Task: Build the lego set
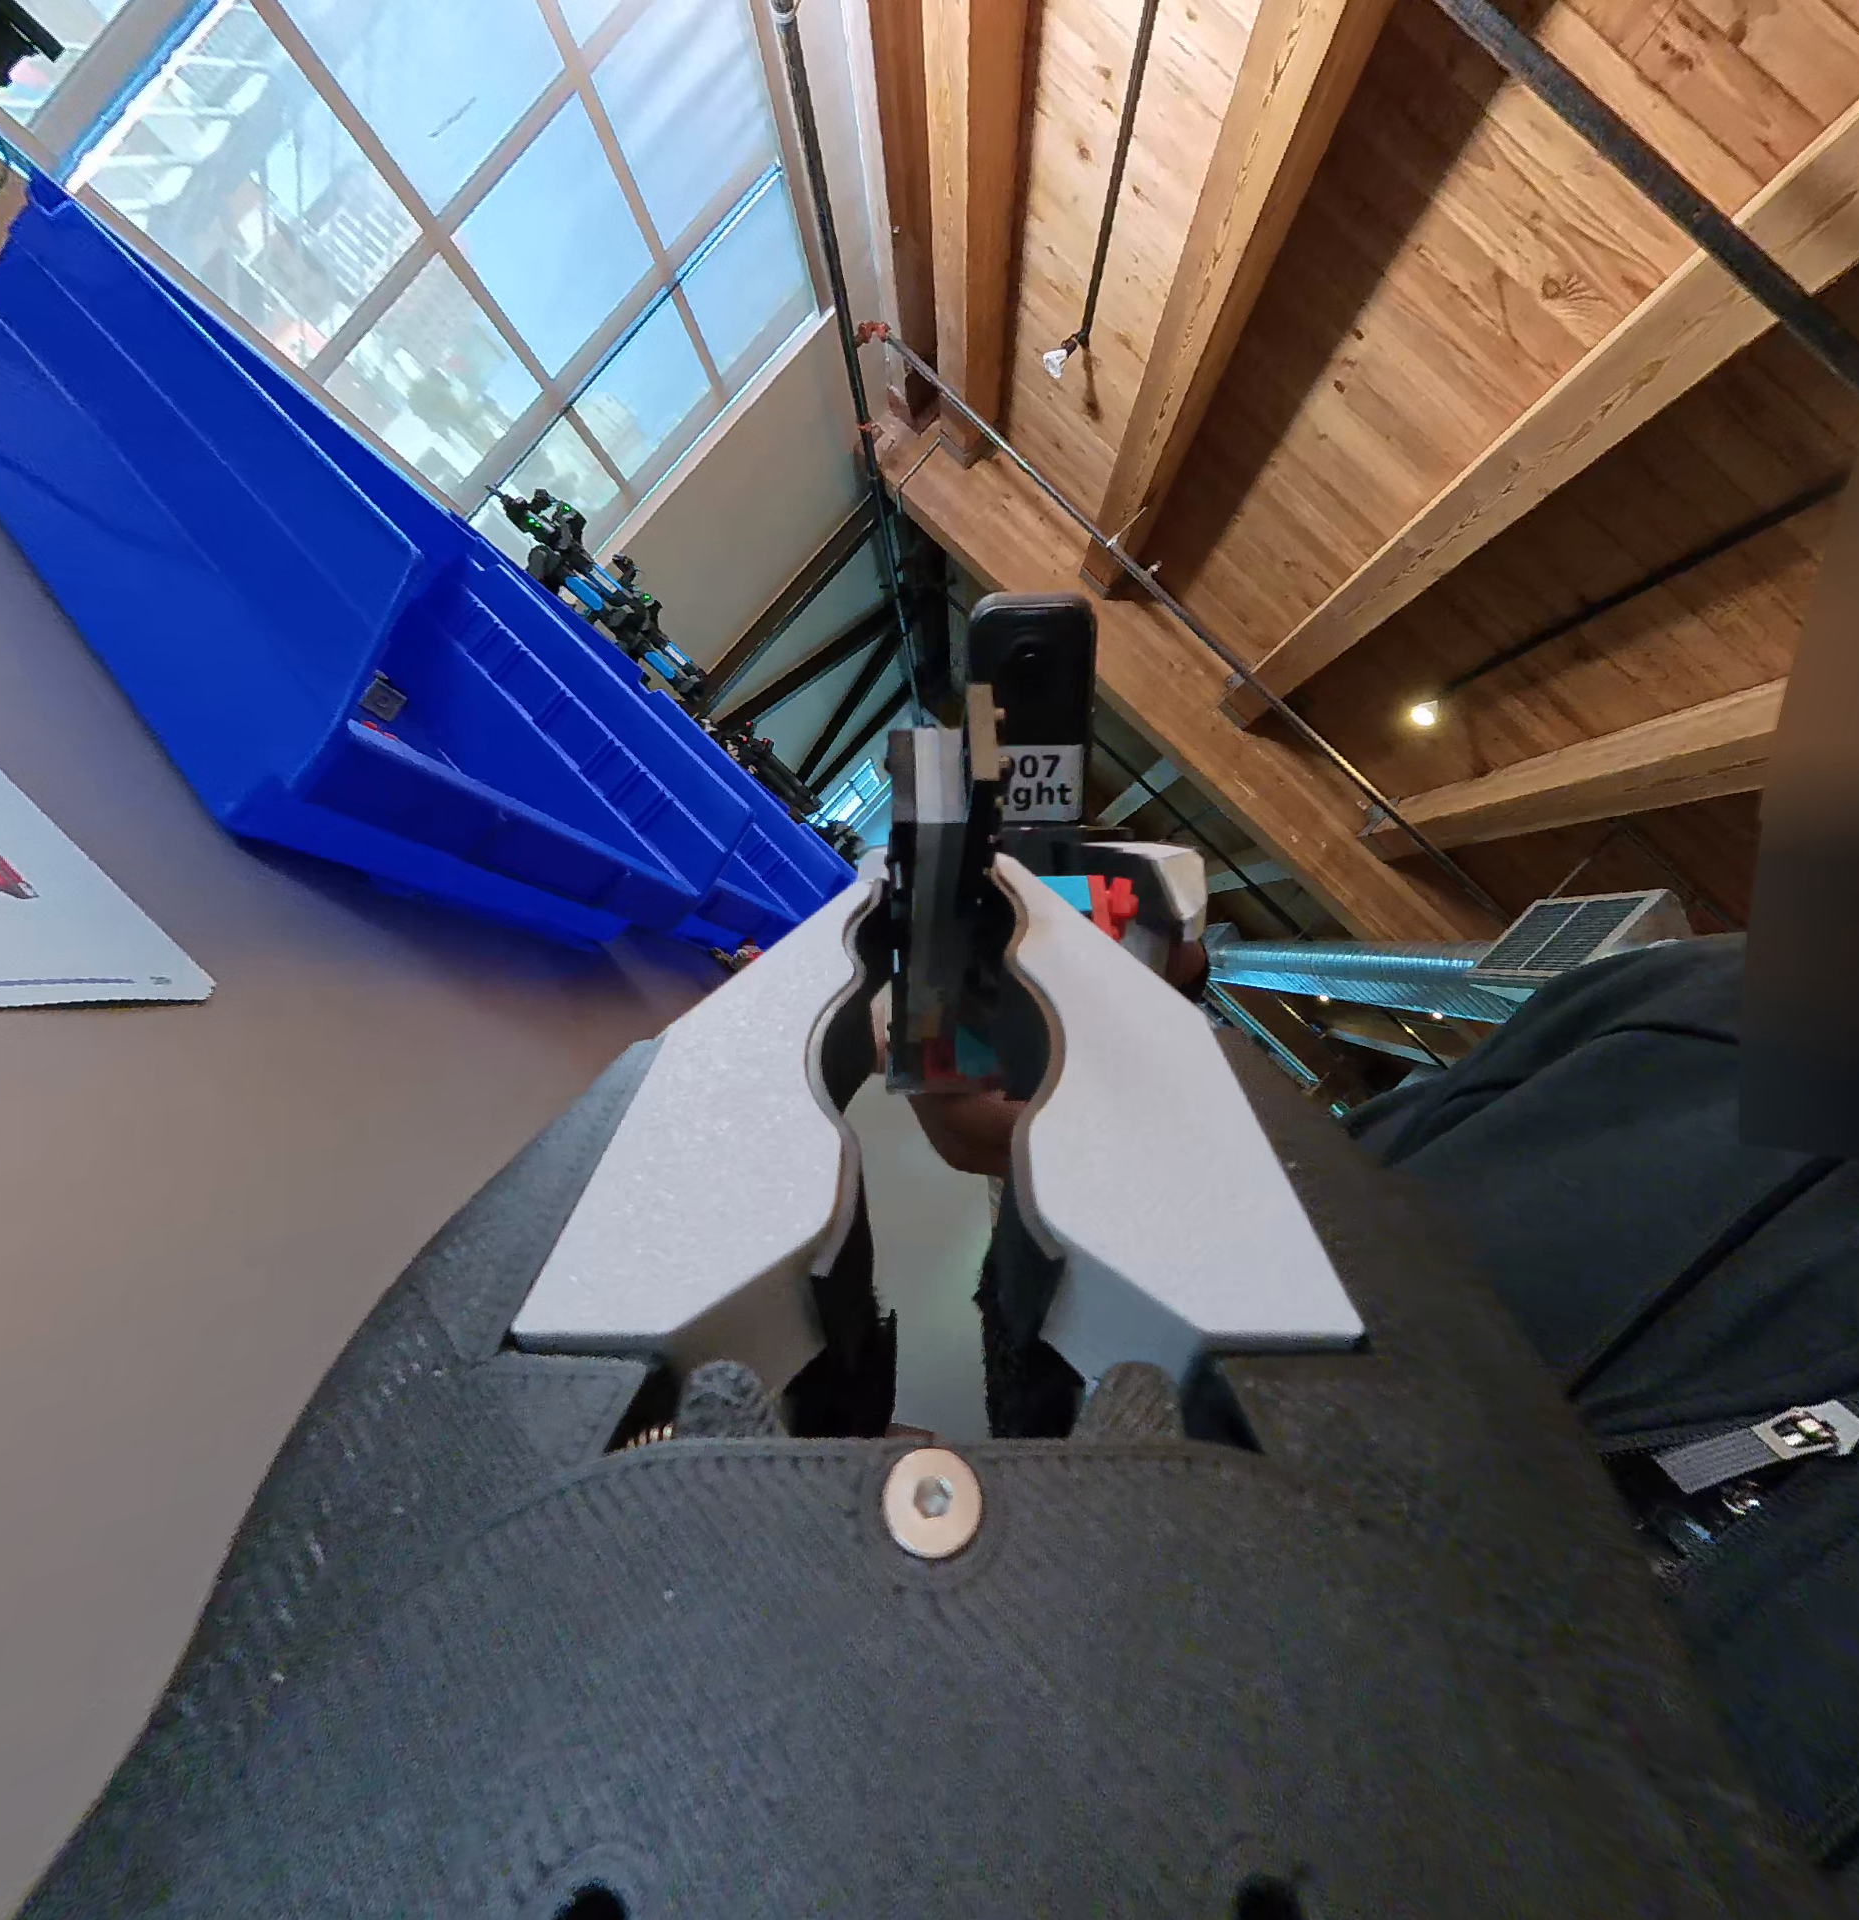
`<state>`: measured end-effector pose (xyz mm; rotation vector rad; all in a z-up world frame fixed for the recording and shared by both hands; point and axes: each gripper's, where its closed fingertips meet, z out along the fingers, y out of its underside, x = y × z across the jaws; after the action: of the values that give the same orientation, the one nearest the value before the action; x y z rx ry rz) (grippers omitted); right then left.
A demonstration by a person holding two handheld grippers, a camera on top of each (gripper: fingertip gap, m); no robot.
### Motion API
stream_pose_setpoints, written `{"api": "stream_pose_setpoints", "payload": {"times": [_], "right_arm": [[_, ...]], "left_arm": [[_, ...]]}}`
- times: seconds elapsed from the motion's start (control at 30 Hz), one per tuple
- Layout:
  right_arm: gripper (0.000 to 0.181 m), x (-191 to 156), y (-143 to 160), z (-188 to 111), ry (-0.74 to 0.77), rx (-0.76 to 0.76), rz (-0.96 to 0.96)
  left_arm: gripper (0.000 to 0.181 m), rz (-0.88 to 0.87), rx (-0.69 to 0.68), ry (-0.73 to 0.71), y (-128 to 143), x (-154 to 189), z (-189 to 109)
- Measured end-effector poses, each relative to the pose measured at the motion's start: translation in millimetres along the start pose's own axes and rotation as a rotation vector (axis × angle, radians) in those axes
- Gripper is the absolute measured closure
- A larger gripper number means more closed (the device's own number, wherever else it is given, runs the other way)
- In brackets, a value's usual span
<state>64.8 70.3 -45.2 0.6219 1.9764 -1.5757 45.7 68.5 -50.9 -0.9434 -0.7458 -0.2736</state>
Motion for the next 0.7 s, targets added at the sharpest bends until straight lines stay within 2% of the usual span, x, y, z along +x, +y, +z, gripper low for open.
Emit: {"api": "stream_pose_setpoints", "payload": {"times": [0.17,0.4,0.7], "right_arm": [[0.125,0.4,-0.8,-2.5,0.056,-0.028,-0.091],[0.15,-1.3,4.2,-2.8,0.053,-0.063,-0.154],[0.151,-4.4,6.2,-3.6,0.016,-0.068,-0.16]], "left_arm": [[0.165,0.037,-0.012,-0.024,0.6,-1.8,-0.5],[0.164,0.091,-0.043,-0.046,4.8,-1.9,0.9],[0.164,0.108,-0.045,-0.031,5.4,1.6,1.5]]}}
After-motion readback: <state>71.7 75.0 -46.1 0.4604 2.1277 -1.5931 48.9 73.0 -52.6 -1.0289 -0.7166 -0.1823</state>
